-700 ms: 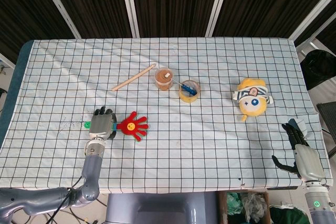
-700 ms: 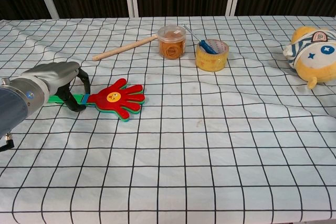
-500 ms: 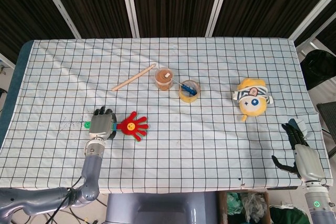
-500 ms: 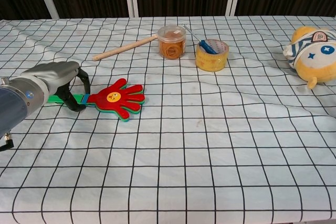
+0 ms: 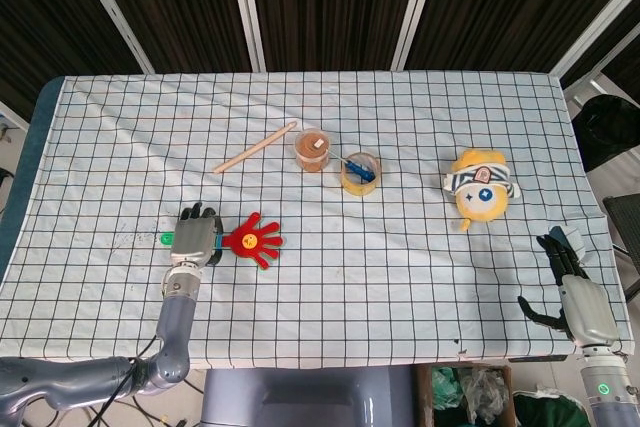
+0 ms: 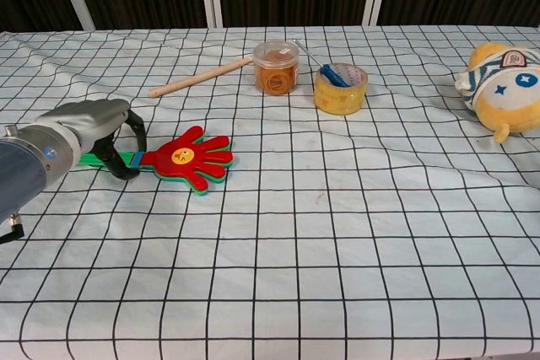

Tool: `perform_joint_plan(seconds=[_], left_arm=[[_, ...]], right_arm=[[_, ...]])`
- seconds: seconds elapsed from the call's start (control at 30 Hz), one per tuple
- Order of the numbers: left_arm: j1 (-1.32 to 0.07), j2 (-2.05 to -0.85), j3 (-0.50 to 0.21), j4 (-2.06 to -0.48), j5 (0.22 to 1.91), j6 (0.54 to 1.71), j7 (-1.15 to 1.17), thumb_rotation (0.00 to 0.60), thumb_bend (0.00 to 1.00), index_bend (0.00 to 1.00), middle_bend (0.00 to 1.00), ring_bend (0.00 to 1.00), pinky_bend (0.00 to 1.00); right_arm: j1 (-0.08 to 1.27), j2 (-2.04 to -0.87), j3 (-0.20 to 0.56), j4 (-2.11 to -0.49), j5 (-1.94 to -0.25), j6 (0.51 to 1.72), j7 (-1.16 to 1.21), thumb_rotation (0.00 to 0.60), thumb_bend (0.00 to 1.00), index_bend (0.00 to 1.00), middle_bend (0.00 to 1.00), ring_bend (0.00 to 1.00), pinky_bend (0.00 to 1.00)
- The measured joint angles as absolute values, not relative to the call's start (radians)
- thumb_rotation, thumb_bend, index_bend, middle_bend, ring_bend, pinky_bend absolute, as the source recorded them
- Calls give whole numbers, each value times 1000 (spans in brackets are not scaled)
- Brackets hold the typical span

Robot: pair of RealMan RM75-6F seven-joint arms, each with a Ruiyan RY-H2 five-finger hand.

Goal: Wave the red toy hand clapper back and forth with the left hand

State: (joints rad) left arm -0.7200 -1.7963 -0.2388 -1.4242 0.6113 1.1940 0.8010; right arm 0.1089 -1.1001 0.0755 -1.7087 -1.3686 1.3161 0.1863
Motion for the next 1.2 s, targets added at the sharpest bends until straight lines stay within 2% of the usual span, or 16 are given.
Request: perform_joint_plan(seconds=[0.8,1.2], left_arm=[[-724,-1804,-238,-1413,606,1195,806,600,317,457,227,66,137],[-715,-1815,-239,-1397,664,1209,747,600,551,555,488,311,317]], right_arm=[[109,-1100,75,-1710,-1369,1316,186,600,265,0,0,5,175],[109,-1100,75,-1709,-1370,1316,189,600,266,0,0,5,175]])
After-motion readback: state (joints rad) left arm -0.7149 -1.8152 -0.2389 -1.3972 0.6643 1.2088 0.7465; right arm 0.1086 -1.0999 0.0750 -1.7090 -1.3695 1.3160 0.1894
